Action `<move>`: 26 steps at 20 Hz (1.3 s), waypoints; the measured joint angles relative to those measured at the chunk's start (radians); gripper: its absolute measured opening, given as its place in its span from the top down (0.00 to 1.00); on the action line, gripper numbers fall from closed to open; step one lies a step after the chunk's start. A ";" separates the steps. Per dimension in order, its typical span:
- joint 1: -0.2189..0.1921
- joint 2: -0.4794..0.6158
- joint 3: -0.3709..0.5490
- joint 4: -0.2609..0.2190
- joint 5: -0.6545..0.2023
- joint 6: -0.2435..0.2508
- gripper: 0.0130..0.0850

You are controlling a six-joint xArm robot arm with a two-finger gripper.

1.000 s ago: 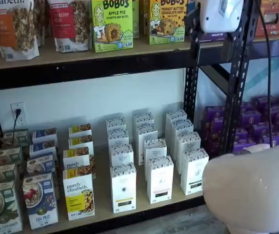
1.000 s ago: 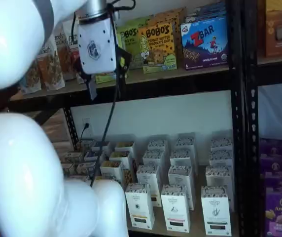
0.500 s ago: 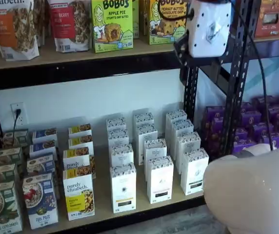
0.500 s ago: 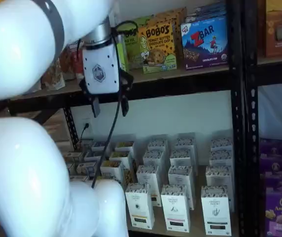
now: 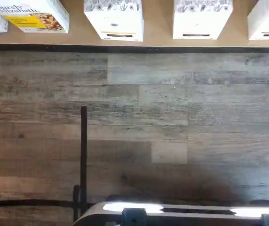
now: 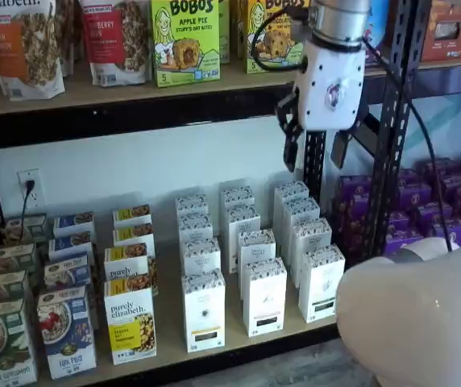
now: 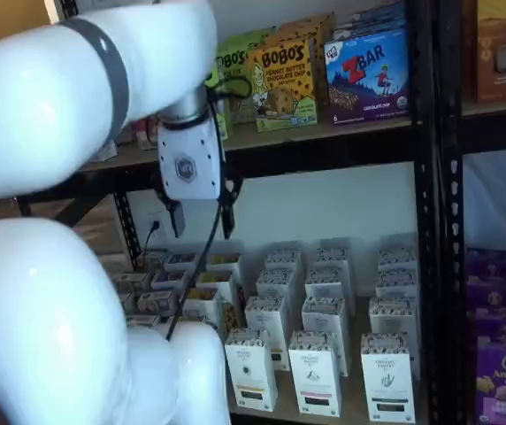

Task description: Pick up the white box with a yellow strip in the middle, on the bottom shelf, the fourth box from the left

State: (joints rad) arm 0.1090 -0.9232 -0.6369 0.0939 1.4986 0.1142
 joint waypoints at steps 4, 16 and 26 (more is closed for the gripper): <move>-0.013 0.008 0.072 0.035 -0.070 -0.024 0.00; 0.052 0.116 0.185 0.037 -0.304 0.012 0.00; 0.109 0.291 0.226 0.061 -0.534 0.029 0.00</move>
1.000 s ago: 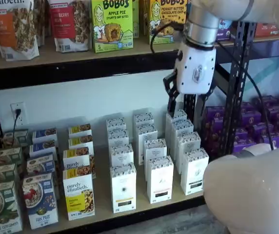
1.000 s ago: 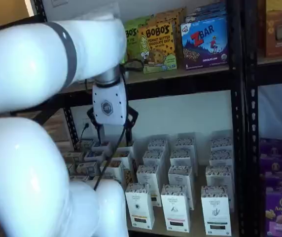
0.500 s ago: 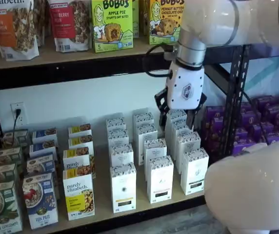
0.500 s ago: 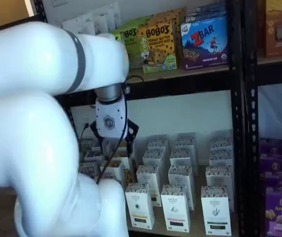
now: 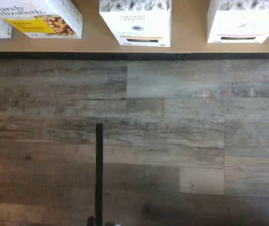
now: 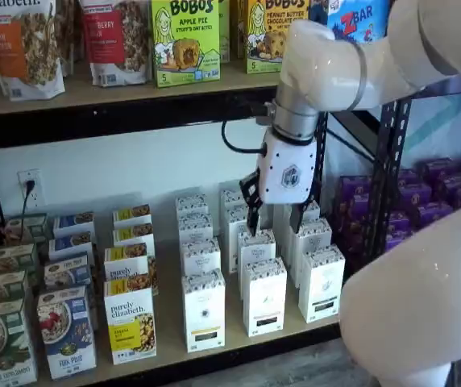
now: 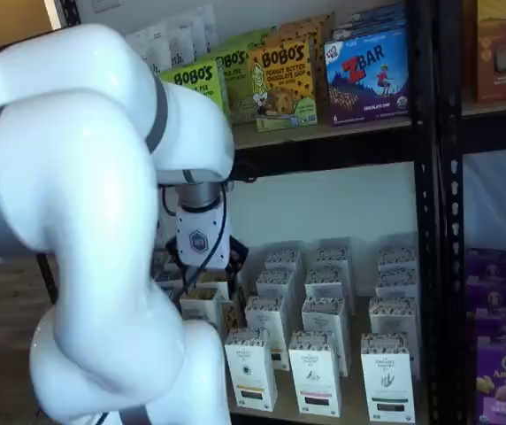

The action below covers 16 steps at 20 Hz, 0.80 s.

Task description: Pick up the white box with a yellow strip in the middle, on the bottom shelf, the fourth box from the left

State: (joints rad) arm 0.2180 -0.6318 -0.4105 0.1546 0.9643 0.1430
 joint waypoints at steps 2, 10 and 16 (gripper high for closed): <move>0.009 0.030 0.002 0.005 -0.035 0.002 0.00; 0.046 0.157 -0.017 -0.027 -0.128 0.047 0.00; 0.059 0.264 -0.026 -0.044 -0.227 0.064 0.00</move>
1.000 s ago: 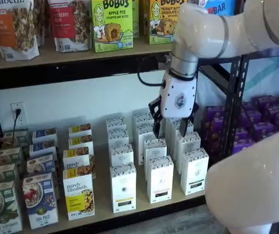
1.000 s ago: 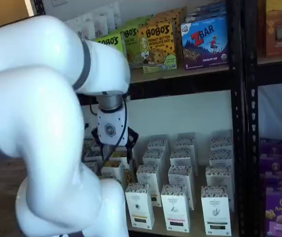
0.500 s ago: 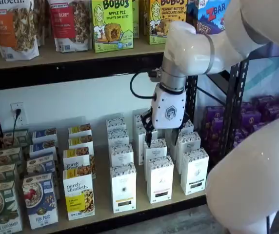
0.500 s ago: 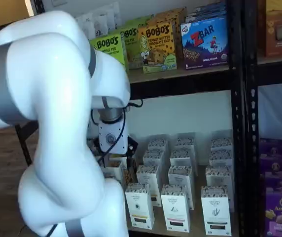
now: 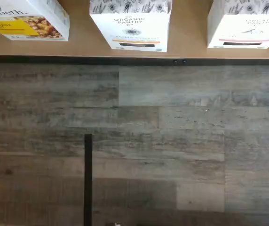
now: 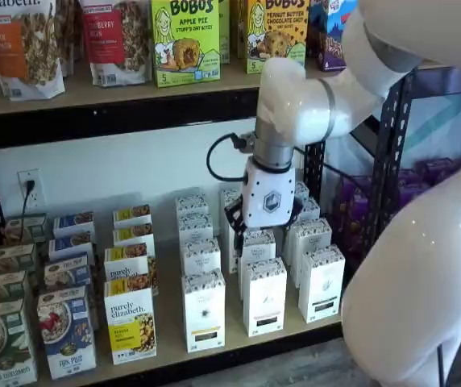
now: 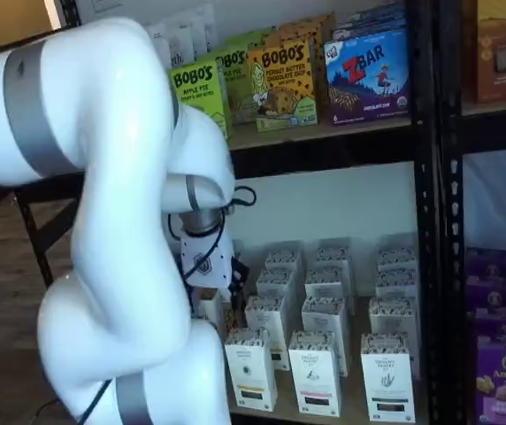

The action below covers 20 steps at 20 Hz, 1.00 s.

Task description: Pick up the white box with a yellow strip in the middle, on the bottom shelf, the fourth box from the left

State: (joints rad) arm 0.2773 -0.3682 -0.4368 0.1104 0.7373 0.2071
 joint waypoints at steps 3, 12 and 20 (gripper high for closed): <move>0.004 0.061 -0.011 -0.021 -0.035 0.017 0.00; 0.005 0.224 -0.008 -0.044 -0.240 0.025 0.00; -0.001 0.361 -0.047 -0.032 -0.338 0.003 0.00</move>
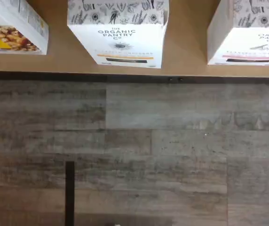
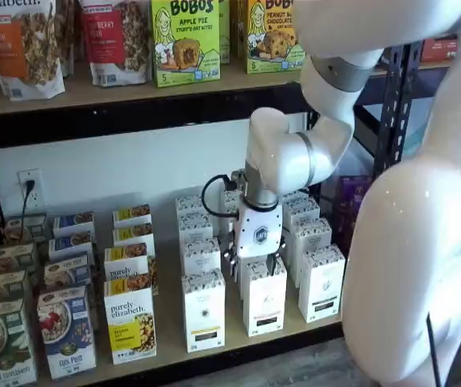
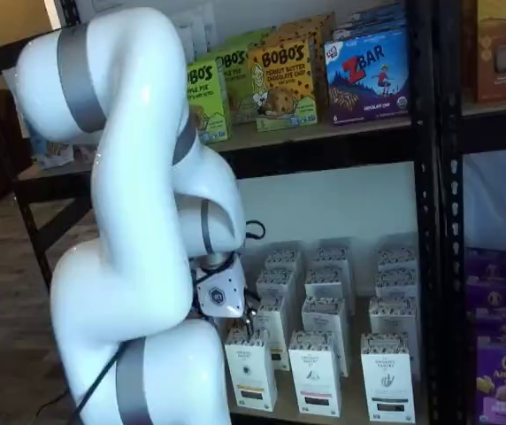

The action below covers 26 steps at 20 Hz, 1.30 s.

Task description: Pick up the white box with a yellow strip in the middle, on the bottom shelf, the fourth box from the left

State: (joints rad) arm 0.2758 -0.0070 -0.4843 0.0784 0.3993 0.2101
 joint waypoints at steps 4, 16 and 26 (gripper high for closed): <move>0.005 0.083 -0.030 0.016 -0.069 -0.014 0.00; 0.037 0.268 -0.123 0.015 -0.181 0.013 0.00; 0.055 0.400 -0.214 -0.076 -0.228 0.118 0.00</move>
State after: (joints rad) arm 0.3305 0.3933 -0.6985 0.0028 0.1717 0.3278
